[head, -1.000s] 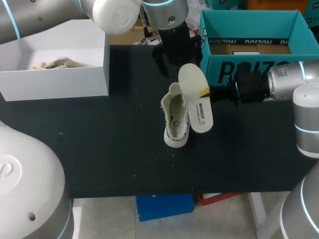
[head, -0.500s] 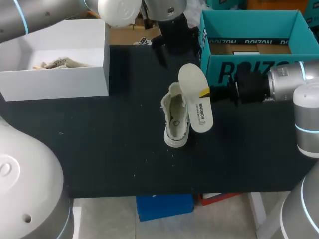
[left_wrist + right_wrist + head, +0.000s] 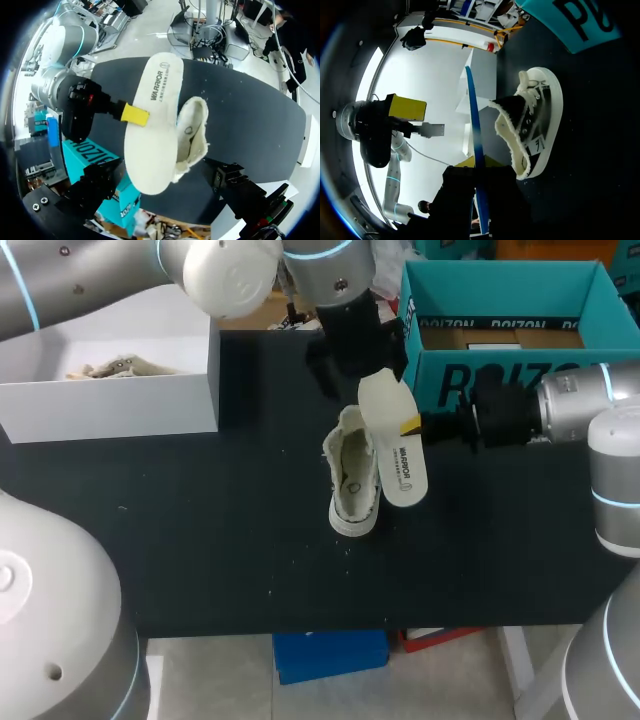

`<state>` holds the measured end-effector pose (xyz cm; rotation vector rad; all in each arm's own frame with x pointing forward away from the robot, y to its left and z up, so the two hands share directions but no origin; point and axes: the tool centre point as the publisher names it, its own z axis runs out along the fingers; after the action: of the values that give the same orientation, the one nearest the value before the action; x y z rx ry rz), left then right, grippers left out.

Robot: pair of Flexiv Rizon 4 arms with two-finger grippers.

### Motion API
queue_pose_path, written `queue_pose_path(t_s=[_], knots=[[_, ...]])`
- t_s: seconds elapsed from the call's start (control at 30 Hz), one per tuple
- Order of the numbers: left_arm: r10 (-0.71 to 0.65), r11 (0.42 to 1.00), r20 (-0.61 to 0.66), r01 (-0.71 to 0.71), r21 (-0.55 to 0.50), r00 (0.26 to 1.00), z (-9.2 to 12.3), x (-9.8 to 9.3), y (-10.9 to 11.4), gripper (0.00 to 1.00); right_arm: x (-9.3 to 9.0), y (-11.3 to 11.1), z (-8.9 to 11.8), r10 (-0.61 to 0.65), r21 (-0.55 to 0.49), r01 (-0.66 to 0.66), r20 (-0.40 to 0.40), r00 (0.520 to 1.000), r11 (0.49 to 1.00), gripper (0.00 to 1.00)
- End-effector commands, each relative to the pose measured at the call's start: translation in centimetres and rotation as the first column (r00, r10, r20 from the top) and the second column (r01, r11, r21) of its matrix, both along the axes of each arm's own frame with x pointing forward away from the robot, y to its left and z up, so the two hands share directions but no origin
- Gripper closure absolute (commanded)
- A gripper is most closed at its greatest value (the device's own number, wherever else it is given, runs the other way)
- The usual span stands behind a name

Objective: Take the shoe out of the shoebox, open the shoe tongue, remove and reinsert the insole, then place the shoe into the shoebox

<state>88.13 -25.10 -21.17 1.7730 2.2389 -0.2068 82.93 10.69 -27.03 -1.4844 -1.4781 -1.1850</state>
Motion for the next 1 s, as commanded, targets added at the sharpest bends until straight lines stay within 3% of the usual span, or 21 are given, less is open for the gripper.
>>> queue_pose_path(t_s=[0.03,0.3,0.5,0.83,1.0], knots=[[-0.013,0.999,0.052,0.016,-0.049,0.999,0.1,-4.0,1.6,0.00,0.0,0.1,0.0,0.000,-0.002,0.000,-0.001,1.000,1.000,1.00],[-0.079,0.994,0.029,0.081,-0.069,0.996,-0.9,-9.0,1.2,0.00,0.0,0.1,0.0,0.000,-0.002,0.000,-0.001,1.000,1.000,1.00],[-0.099,0.989,0.010,0.100,-0.110,0.995,-2.1,-11.4,1.0,0.00,0.0,0.1,0.0,0.000,-0.002,0.000,-0.001,1.000,1.000,1.00],[-0.173,0.964,0.080,0.186,-0.193,0.982,-2.5,-13.2,0.0,0.00,0.0,0.1,0.0,0.000,-0.002,0.000,-0.001,1.000,1.000,1.00],[-0.173,0.885,0.205,0.243,-0.397,0.963,-2.5,-13.5,1.6,0.00,0.0,0.1,0.0,0.000,-0.002,0.000,-0.001,1.000,1.000,1.00]])
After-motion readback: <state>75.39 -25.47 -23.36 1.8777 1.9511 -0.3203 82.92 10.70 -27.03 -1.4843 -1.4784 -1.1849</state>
